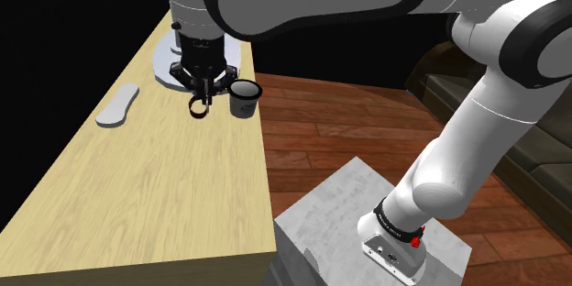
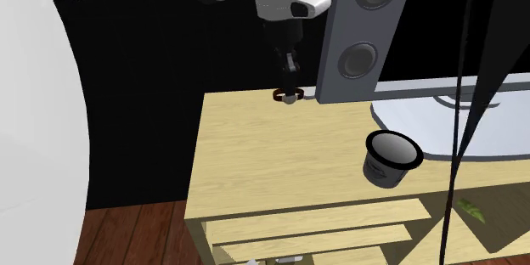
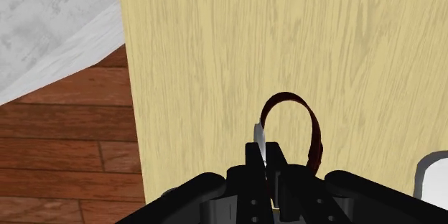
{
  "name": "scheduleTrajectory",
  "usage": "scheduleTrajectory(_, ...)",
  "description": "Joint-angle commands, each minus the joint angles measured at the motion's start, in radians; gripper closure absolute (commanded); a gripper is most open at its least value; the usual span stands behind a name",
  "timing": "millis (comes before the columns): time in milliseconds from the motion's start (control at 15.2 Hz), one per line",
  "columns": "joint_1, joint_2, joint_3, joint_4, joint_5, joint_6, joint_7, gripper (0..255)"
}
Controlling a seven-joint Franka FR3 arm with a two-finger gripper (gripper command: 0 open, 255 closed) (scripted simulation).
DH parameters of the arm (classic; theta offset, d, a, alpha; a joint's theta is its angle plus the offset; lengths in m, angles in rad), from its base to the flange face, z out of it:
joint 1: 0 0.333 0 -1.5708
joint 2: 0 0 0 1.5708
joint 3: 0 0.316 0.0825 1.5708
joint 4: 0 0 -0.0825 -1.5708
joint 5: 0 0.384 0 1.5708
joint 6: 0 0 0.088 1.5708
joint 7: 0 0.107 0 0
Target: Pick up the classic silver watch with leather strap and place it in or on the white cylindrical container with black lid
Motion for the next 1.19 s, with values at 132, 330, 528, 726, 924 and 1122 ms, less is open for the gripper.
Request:
scheduleTrajectory(132, -0.057, -0.042, -0.046, -0.033, 0.026, 0.015, -0.107, 255)
scheduleTrajectory(330, -0.096, -0.055, -0.08, -0.038, 0.035, 0.022, -0.182, 255)
scheduleTrajectory(528, -0.133, -0.058, -0.113, -0.033, 0.039, 0.025, -0.254, 255)
scheduleTrajectory(726, -0.134, -0.068, -0.114, -0.045, 0.365, 0.007, -0.286, 255)
scheduleTrajectory(924, -0.119, -0.165, -0.1, -0.115, 0.357, 0.101, -0.321, 0)
scheduleTrajectory(1122, -0.108, -0.219, -0.091, -0.169, 0.354, 0.17, -0.34, 0)
